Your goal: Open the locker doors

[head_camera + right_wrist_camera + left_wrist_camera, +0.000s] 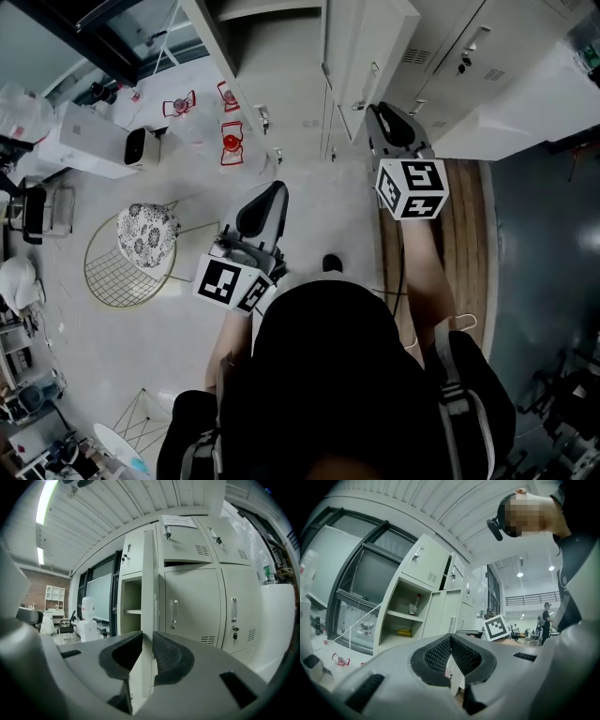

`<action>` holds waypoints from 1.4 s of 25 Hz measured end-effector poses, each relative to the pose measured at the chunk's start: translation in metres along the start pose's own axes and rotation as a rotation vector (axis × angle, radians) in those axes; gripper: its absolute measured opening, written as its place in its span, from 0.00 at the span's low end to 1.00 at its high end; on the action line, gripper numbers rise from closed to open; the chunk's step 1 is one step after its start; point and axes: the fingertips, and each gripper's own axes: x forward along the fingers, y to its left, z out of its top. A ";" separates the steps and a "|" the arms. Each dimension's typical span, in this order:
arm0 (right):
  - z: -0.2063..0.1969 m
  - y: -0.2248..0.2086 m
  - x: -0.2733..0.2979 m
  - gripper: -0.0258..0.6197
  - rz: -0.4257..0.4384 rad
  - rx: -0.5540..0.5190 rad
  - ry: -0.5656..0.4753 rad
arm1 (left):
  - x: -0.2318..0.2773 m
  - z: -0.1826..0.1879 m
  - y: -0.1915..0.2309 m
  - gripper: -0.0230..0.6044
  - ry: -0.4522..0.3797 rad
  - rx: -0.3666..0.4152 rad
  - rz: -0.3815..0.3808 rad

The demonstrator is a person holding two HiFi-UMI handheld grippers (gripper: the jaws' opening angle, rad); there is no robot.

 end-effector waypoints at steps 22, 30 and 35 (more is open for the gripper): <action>0.013 0.038 -0.096 0.05 0.191 0.015 -0.115 | -0.021 -0.005 -0.048 0.07 -0.065 0.012 0.083; 0.007 0.051 -0.130 0.05 0.244 0.017 -0.124 | -0.011 -0.006 -0.059 0.07 -0.053 0.016 0.046; -0.005 0.051 -0.138 0.05 0.255 0.055 -0.110 | -0.006 -0.008 -0.067 0.07 -0.042 0.021 0.032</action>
